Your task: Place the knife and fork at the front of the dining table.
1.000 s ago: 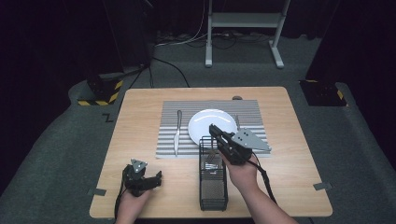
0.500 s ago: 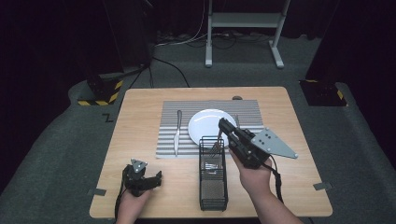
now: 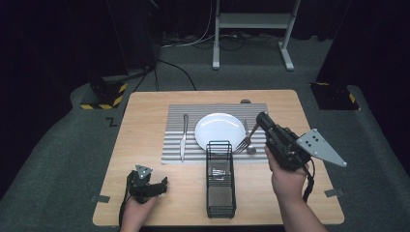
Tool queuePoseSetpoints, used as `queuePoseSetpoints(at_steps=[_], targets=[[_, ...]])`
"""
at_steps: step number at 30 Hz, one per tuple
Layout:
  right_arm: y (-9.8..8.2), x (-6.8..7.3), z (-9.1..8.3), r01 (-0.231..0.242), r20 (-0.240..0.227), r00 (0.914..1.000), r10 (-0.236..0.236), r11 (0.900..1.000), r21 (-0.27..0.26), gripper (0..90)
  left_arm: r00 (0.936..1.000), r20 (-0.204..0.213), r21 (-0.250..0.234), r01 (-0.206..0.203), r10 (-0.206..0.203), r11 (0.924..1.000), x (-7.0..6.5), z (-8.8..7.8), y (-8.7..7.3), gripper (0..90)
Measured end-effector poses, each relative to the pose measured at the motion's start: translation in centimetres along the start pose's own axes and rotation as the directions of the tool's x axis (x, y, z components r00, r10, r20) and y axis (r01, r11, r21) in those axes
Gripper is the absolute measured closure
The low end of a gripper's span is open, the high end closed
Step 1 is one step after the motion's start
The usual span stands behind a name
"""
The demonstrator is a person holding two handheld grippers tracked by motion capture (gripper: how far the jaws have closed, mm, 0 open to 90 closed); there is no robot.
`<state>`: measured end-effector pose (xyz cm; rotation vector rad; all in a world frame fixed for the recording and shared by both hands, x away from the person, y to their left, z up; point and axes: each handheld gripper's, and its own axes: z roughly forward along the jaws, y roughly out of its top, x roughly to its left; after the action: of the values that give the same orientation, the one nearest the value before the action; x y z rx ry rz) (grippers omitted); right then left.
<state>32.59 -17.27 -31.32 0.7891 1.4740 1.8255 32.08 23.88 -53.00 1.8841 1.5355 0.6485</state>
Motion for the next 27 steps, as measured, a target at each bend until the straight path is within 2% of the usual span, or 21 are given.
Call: queuePoseSetpoints(at_steps=[7, 12, 15, 22, 27], targets=[[-1.3, -2.9, -0.7, 0.006, 0.088, 0.9961, -0.01, 0.999, 0.044, 86.9, 1.0, -0.001, 0.0, 0.0, 0.0, 1.0, 0.0, 0.0, 0.0, 7.2], [-3.0, -4.8, -1.1, 0.013, 0.141, 0.9896, -0.026, 0.996, 0.092, 86.9, 1.0, -0.001, 0.0, 0.0, 0.0, 1.0, 0.0, 0.0, 0.0, 7.2], [-4.3, -6.2, -1.2, 0.001, 0.17, 0.9852, -0.022, 0.992, 0.127, 86.9, 1.0, 0.0, 0.0, 0.001, -0.001, 1.0, 0.0, 0.0, 0.0, 7.2], [-7.6, -9.2, -0.6, -0.023, 0.214, 0.9765, -0.026, 0.975, 0.223, 86.9, 1.0, 0.0, 0.0, 0.0, 0.0, 1.0, 0.0, 0.0, 0.0, 7.2], [-9.4, -10.6, 0.4, -0.028, 0.232, 0.9719, -0.04, 0.96, 0.28, 87.0, 1.0, 0.0, 0.0, 0.0, 0.0, 1.0, 0.0, 0.0, 0.0, 7.2]])
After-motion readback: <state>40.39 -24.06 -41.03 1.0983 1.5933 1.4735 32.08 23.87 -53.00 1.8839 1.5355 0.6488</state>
